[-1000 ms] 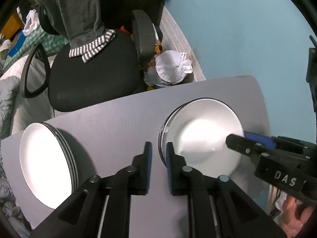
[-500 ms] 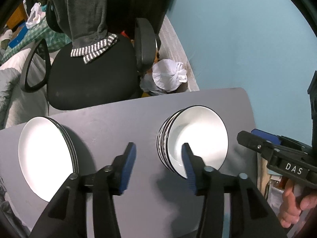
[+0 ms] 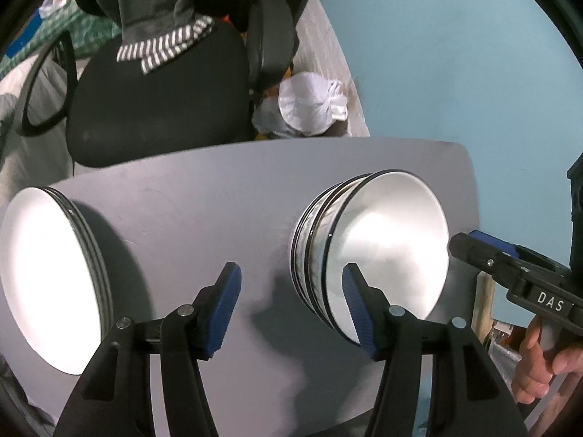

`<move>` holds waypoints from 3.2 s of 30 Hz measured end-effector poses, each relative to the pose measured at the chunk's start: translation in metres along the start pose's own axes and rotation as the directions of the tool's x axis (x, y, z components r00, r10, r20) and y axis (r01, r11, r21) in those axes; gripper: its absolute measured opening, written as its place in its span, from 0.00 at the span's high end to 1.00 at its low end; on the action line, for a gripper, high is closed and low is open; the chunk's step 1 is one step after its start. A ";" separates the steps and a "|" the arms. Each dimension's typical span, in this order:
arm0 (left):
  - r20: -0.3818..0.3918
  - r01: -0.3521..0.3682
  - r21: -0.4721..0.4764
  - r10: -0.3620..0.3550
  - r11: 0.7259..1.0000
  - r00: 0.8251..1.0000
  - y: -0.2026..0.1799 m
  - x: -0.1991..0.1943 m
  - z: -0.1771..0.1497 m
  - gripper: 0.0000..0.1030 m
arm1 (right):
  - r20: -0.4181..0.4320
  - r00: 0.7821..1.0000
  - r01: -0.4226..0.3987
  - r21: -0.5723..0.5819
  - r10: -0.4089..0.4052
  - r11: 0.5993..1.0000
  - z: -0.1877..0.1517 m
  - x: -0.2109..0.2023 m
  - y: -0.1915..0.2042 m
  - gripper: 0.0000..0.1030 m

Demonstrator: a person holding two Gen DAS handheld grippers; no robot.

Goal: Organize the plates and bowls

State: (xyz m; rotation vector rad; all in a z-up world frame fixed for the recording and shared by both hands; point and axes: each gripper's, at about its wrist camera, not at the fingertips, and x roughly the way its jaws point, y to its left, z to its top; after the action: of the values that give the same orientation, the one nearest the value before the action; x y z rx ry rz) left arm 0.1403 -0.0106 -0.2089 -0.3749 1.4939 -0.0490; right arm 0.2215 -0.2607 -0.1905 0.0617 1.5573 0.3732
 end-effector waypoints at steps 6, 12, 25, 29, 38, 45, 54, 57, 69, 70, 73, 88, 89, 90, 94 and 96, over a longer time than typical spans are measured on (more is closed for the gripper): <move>-0.040 0.005 -0.018 -0.006 1.000 0.999 0.005 0.020 0.005 0.43 | -0.048 0.996 -0.069 0.007 0.070 0.998 0.007 0.019 -0.004 0.45; -0.066 0.030 -0.053 -0.033 0.998 0.997 0.007 0.032 0.009 0.43 | -0.079 0.991 -0.109 0.009 0.109 0.994 0.014 0.034 -0.005 0.45; -0.075 0.093 -0.097 -0.101 0.991 0.992 0.009 0.044 0.012 0.43 | -0.120 0.982 -0.146 -0.021 0.143 0.989 0.020 0.055 0.003 0.45; -0.079 0.160 -0.124 -0.171 0.979 0.982 0.012 0.045 0.010 0.56 | -0.142 0.979 -0.152 -0.038 0.145 0.988 0.018 0.060 0.006 0.45; -0.041 0.158 -0.109 -0.163 0.981 0.986 0.017 0.037 0.007 0.75 | -0.167 0.968 -0.195 -0.045 0.185 0.980 0.018 0.060 0.011 0.71; -0.039 0.106 -0.087 -0.110 0.991 0.993 0.020 0.030 0.001 0.78 | -0.184 0.963 -0.206 -0.038 0.196 0.978 0.012 0.062 0.014 0.74; -0.056 0.080 -0.104 -0.086 0.991 0.995 0.044 0.022 -0.019 0.79 | -0.208 0.953 -0.233 -0.044 0.219 0.972 -0.004 0.068 0.033 0.74; -0.062 0.076 -0.125 -0.085 0.989 0.995 0.053 0.020 -0.027 0.79 | -0.216 0.952 -0.234 -0.055 0.218 0.971 -0.009 0.069 0.041 0.74; -0.059 0.063 -0.178 -0.075 0.982 0.995 0.062 0.019 -0.044 0.79 | -0.244 0.954 -0.213 -0.140 0.175 0.967 -0.014 0.075 0.063 0.76; -0.057 0.064 -0.181 -0.076 0.981 0.995 0.062 0.020 -0.044 0.79 | -0.246 0.954 -0.209 -0.146 0.169 0.967 -0.015 0.076 0.064 0.76; -0.048 0.061 -0.188 -0.071 0.980 0.996 0.059 0.020 -0.046 0.79 | -0.244 0.957 -0.201 -0.160 0.158 0.967 -0.017 0.076 0.066 0.76; -0.023 0.098 -0.181 -0.104 0.979 0.994 0.067 0.017 -0.057 0.76 | -0.237 0.960 -0.194 -0.184 0.148 0.964 -0.023 0.075 0.070 0.76; -0.023 0.097 -0.180 -0.102 0.979 0.994 0.067 0.016 -0.058 0.77 | -0.236 0.960 -0.196 -0.180 0.151 0.964 -0.024 0.075 0.070 0.76; -0.024 0.099 -0.183 -0.105 0.978 0.994 0.067 0.016 -0.058 0.77 | -0.235 0.959 -0.199 -0.172 0.156 0.965 -0.024 0.075 0.070 0.76; -0.029 0.113 -0.205 -0.122 0.972 0.992 0.072 0.014 -0.058 0.78 | -0.224 0.961 -0.202 -0.157 0.164 0.967 -0.026 0.071 0.069 0.76; -0.028 0.106 -0.192 -0.113 0.976 0.993 0.072 0.013 -0.060 0.78 | -0.225 0.962 -0.194 -0.164 0.155 0.967 -0.028 0.070 0.071 0.76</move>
State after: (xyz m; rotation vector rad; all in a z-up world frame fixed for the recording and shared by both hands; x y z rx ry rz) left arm 0.0685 0.0409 -0.2426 -0.6141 1.5197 -0.0002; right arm 0.1776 -0.1800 -0.2393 0.0163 1.7241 0.6817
